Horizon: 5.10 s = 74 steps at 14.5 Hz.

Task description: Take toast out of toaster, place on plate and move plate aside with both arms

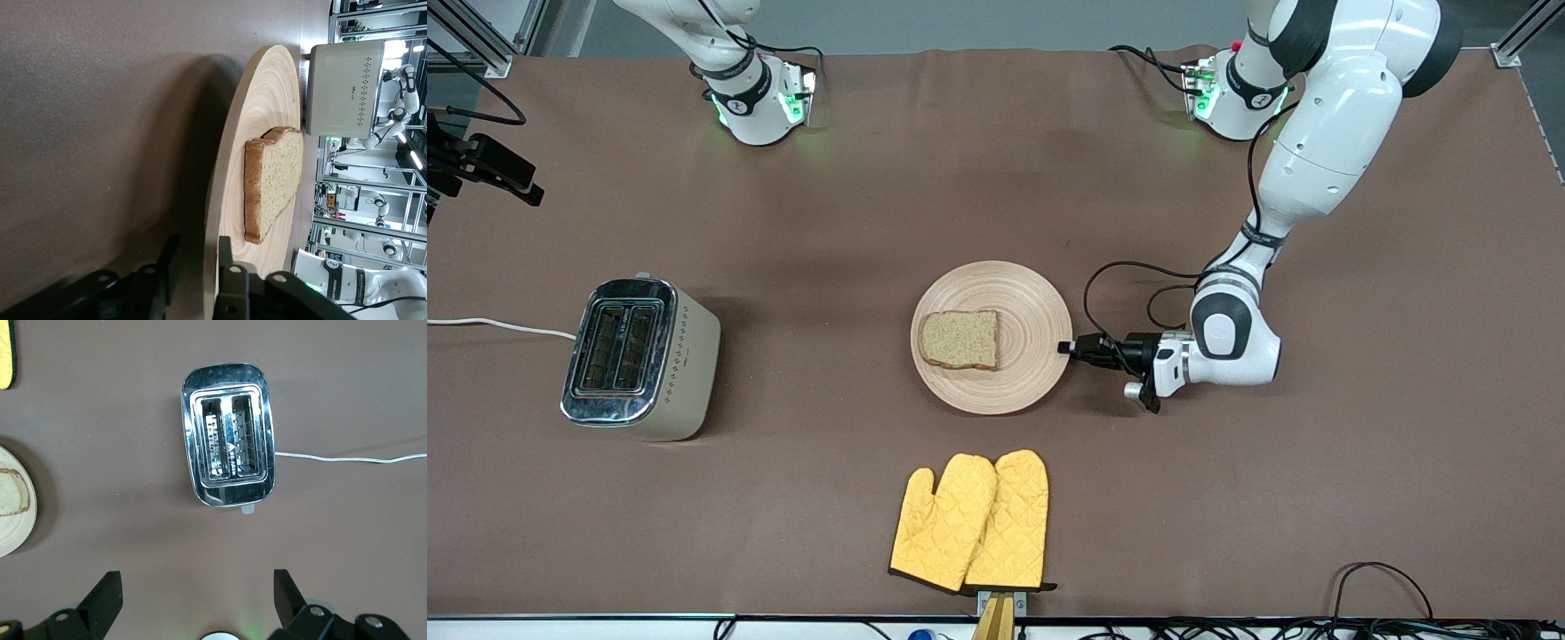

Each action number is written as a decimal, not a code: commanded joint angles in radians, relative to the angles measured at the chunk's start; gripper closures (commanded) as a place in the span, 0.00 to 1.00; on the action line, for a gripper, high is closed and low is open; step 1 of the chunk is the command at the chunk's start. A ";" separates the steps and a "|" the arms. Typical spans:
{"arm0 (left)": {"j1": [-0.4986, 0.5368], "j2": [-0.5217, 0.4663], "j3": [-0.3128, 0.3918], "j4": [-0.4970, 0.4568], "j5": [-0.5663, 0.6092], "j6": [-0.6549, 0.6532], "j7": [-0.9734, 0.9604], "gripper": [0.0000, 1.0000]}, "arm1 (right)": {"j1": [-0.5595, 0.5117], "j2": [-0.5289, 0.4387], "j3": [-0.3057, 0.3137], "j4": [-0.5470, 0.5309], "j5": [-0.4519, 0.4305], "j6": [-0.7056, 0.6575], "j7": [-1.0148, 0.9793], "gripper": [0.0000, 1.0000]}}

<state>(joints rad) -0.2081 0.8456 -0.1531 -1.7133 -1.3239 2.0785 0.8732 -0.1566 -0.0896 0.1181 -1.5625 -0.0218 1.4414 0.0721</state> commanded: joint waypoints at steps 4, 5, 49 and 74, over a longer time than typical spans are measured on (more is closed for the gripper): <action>-0.008 -0.011 -0.002 0.006 -0.020 0.026 0.003 1.00 | 0.023 -0.032 -0.008 -0.030 0.011 0.016 0.011 0.00; -0.007 -0.016 -0.002 0.007 -0.018 0.026 0.000 1.00 | 0.022 -0.030 -0.009 -0.031 0.013 0.013 0.012 0.00; 0.796 0.112 -0.020 0.438 0.528 -0.465 -0.094 0.00 | 0.026 -0.027 -0.008 -0.021 0.016 0.008 -0.002 0.00; 0.153 -0.709 0.053 0.330 1.382 -0.574 -1.066 0.00 | 0.023 -0.025 -0.008 -0.021 0.036 0.002 0.000 0.00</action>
<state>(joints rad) -0.0122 0.2449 -0.1566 -1.2725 -0.0031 1.4980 -0.2045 -0.1321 -0.0946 0.1143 -1.5654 -0.0048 1.4433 0.0726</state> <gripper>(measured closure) 0.000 0.000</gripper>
